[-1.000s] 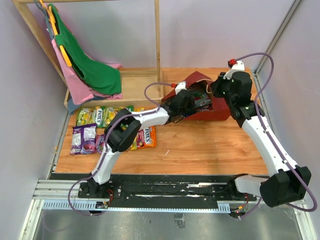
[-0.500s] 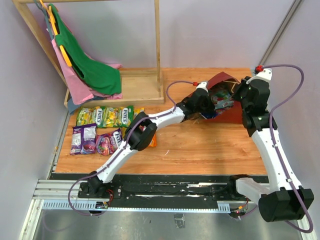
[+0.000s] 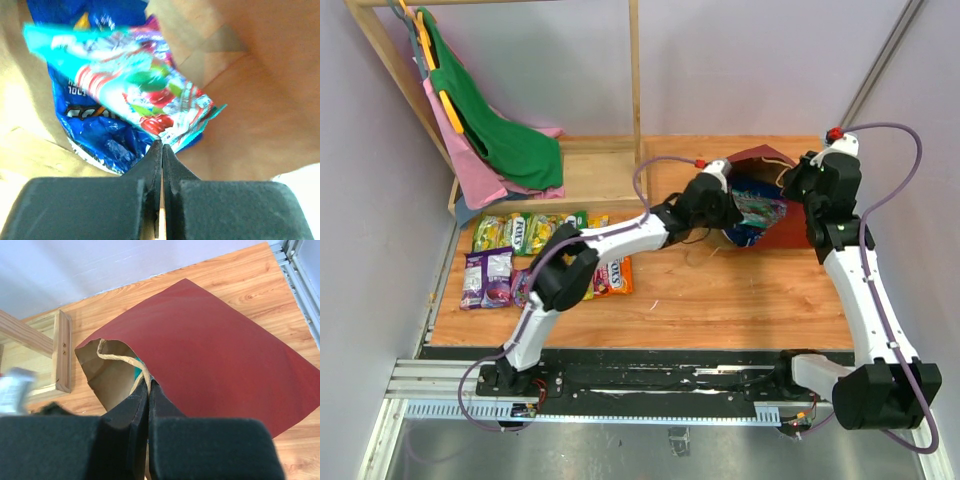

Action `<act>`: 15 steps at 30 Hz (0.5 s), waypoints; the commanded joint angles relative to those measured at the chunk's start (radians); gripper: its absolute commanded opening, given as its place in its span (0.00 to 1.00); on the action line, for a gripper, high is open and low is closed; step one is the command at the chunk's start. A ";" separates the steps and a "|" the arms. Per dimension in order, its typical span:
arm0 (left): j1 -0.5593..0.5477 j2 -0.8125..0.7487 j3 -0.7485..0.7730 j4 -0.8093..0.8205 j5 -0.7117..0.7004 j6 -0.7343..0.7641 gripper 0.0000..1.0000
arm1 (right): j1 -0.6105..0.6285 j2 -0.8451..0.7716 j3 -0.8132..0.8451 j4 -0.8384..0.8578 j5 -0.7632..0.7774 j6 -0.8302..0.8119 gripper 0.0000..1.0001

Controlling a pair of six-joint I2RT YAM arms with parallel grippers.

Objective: Take the snacks out of the paper bag
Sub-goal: Take out the snack from the paper bag.

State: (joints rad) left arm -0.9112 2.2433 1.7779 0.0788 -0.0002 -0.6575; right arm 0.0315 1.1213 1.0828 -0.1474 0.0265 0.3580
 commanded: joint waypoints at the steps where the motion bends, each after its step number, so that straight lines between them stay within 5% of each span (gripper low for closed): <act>1: 0.033 -0.250 -0.121 0.091 0.058 0.046 0.01 | -0.015 0.006 0.013 0.010 -0.026 0.029 0.01; 15: 0.086 -0.688 -0.604 0.037 -0.066 0.200 0.01 | -0.015 0.002 0.004 0.025 -0.063 0.049 0.01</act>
State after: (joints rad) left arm -0.8604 1.6329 1.2579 0.1169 -0.0231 -0.5251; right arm 0.0315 1.1267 1.0828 -0.1467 -0.0166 0.3935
